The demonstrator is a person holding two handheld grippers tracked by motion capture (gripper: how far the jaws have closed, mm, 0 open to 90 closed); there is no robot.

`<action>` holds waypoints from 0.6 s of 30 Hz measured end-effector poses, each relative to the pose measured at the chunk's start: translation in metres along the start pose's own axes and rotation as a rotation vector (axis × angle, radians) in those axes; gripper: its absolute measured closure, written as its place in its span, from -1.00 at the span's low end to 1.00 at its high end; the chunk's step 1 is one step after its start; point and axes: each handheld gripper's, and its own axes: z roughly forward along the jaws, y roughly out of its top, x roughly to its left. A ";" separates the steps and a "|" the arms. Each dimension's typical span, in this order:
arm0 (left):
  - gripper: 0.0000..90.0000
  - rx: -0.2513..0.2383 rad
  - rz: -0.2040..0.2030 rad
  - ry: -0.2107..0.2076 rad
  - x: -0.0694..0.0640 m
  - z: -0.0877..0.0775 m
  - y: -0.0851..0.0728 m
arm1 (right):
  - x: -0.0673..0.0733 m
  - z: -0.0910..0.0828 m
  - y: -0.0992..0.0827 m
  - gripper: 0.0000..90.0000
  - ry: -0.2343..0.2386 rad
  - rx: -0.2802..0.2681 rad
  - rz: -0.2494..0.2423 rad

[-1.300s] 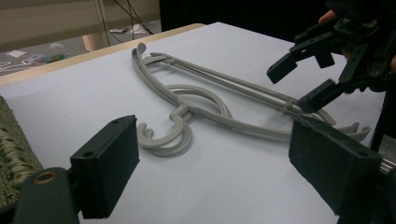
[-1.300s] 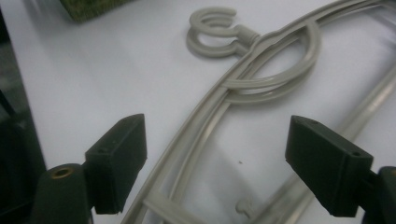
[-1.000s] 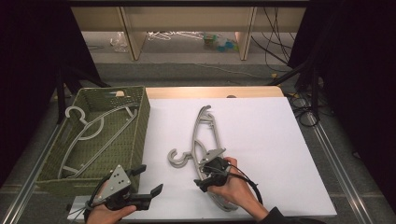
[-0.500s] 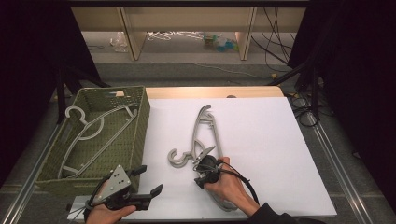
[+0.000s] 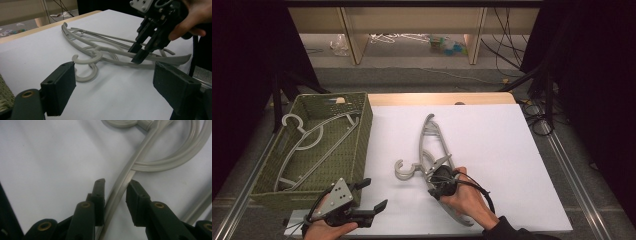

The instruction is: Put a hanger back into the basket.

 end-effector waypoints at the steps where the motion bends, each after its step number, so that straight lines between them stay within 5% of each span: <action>1: -0.59 0.004 -0.004 0.004 0.000 0.000 0.000 | -0.001 -0.002 -0.002 0.57 -0.001 -0.002 0.002; 9: -0.59 0.007 -0.006 0.000 0.000 0.000 0.000 | -0.007 -0.017 -0.010 0.62 -0.021 -0.002 0.011; 10: -0.59 0.008 0.019 -0.009 0.002 0.000 0.001 | -0.007 -0.019 -0.010 0.62 -0.024 -0.006 0.007; 12: -0.59 0.010 -0.002 -0.003 0.001 0.001 -0.001 | -0.006 -0.027 -0.010 0.63 -0.028 -0.011 0.008; 18: -0.59 0.015 0.007 0.008 0.002 -0.001 -0.001 | -0.006 -0.047 -0.013 0.72 -0.094 -0.006 -0.050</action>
